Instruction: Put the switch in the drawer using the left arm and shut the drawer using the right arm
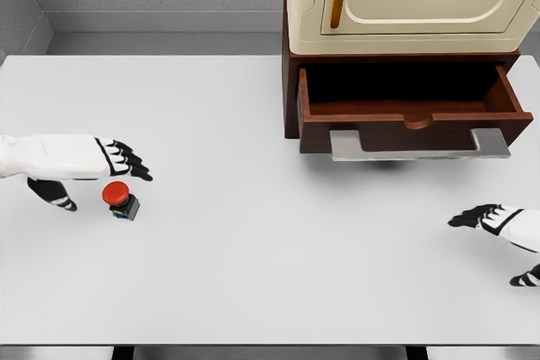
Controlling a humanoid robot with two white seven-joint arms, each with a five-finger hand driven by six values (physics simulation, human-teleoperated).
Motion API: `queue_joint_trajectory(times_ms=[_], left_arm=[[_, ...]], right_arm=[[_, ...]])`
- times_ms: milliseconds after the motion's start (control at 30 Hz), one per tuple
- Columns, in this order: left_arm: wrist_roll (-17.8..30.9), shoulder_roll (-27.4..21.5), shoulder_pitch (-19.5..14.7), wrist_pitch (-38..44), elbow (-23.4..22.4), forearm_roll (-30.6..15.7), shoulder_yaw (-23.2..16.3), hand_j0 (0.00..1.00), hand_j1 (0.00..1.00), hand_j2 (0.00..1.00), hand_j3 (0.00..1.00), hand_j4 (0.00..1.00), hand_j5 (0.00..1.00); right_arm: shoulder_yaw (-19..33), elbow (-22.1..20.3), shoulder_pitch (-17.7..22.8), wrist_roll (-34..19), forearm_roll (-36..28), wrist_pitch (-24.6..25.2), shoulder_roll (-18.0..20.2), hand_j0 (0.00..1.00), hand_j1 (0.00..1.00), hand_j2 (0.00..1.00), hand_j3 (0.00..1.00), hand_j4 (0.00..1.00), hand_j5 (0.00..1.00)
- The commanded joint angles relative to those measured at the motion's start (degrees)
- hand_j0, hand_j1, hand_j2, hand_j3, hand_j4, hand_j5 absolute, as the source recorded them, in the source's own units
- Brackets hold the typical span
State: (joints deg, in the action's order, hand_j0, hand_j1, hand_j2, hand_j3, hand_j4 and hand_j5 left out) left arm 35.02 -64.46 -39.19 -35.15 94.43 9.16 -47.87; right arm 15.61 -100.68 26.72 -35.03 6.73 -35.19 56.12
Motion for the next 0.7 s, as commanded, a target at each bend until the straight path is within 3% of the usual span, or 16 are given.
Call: queue_joint_trajectory(times_ms=[0,233,467,567,667], left_arm=[[-0.02,2.76,-0.09,0.15,-0.30,-0.20,-0.82,1.00,1.00,1.00,1.00,1.00,1.00],[-0.02,3.37,-0.44,0.15,-4.08,2.26,-0.65,1.00,1.00,1.00,1.00,1.00,1.00],[-0.02,3.63,0.00,0.15,-3.91,2.79,-1.00,1.00,1.00,1.00,1.00,1.00,1.00],[-0.02,3.37,0.00,0.15,-3.64,2.79,-1.00,0.92,0.92,0.92,0.92,0.92,0.92],[-0.02,3.11,0.00,0.15,-3.55,2.79,-1.00,0.87,0.87,0.87,0.87,0.87,0.87]], right_arm=[[5.83,-0.04,0.61,0.03,-0.49,0.19,-1.01,1.00,1.00,1.00,1.00,1.00,1.00],[12.69,-0.04,1.41,1.98,-0.58,0.19,-2.24,1.00,1.00,1.00,1.00,1.00,1.00],[12.69,-0.13,0.36,1.98,-0.58,0.19,-3.03,0.93,0.93,0.93,0.93,0.93,0.93],[12.69,-0.04,-0.79,1.81,-0.58,0.19,-4.61,1.00,1.00,1.00,1.00,1.00,1.00],[12.69,-0.13,-0.79,1.63,-0.58,0.19,-5.05,1.00,1.00,1.00,1.00,1.00,1.00]])
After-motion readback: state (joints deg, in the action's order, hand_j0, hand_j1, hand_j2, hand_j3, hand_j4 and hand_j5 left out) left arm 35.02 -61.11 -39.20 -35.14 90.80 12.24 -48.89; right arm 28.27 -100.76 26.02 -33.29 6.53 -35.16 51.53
